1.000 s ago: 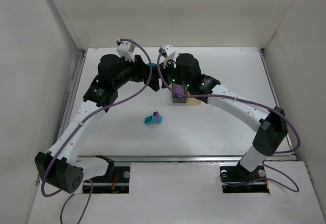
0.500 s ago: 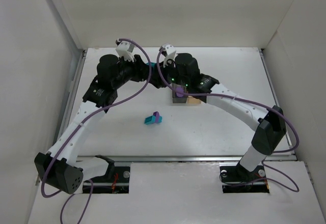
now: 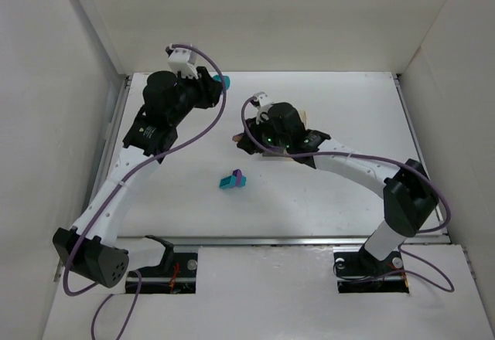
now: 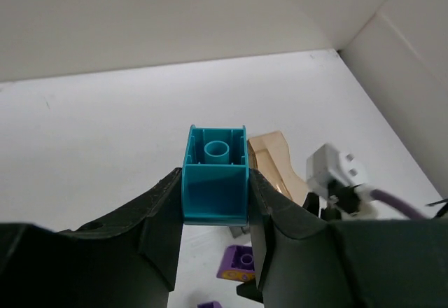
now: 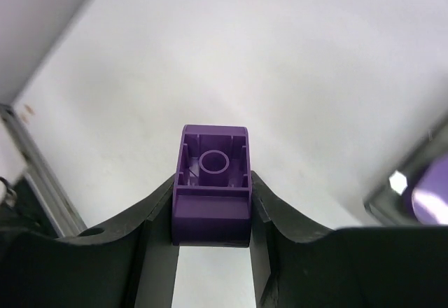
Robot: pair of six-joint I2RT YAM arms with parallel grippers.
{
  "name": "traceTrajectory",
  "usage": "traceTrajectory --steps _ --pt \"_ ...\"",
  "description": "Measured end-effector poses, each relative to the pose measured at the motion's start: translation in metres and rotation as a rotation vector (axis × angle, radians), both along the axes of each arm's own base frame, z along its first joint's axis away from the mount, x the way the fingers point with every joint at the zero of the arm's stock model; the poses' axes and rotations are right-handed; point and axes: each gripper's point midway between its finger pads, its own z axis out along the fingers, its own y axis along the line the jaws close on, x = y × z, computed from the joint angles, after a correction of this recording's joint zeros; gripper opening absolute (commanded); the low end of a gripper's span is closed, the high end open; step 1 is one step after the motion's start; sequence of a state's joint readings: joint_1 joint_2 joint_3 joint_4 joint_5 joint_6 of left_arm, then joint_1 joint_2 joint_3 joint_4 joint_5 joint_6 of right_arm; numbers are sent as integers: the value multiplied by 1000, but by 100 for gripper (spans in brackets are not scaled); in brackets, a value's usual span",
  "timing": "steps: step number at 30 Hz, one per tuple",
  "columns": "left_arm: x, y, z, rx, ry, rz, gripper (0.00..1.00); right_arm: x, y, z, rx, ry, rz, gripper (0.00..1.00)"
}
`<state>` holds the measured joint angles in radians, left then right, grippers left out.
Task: Sort the legos into containers by color
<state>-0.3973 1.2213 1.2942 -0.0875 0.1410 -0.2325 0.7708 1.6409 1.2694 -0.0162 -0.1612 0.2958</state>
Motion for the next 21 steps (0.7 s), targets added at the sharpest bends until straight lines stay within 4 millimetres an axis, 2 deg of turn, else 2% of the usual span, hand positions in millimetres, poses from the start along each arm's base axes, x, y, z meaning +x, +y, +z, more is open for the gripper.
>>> traceTrajectory --steps 2,3,9,11,12,13,15,18,21 --pt "4 5 15 -6 -42 23 0 -2 -15 -26 -48 65 -24 0" --pt "5 5 20 -10 -56 26 0 -1 -21 -33 -61 84 -36 0" --pt "4 4 16 -7 -47 21 0 31 -57 -35 -69 99 -182 2" --pt "4 4 9 -4 -33 19 0 48 -77 -36 -84 114 -264 11" --pt "3 4 3 3 -17 16 0 58 -88 -36 -94 122 -307 26" --pt "3 4 0 4 -12 14 0 70 -98 -34 -100 128 -351 32" --pt "1 2 -8 12 9 3 0 91 -112 -35 -125 142 -404 35" --pt "-3 -1 -15 22 31 -22 0 116 -118 -44 -161 150 -439 42" --pt "-5 -3 -17 24 37 -40 0 110 -120 -66 -220 197 -425 75"
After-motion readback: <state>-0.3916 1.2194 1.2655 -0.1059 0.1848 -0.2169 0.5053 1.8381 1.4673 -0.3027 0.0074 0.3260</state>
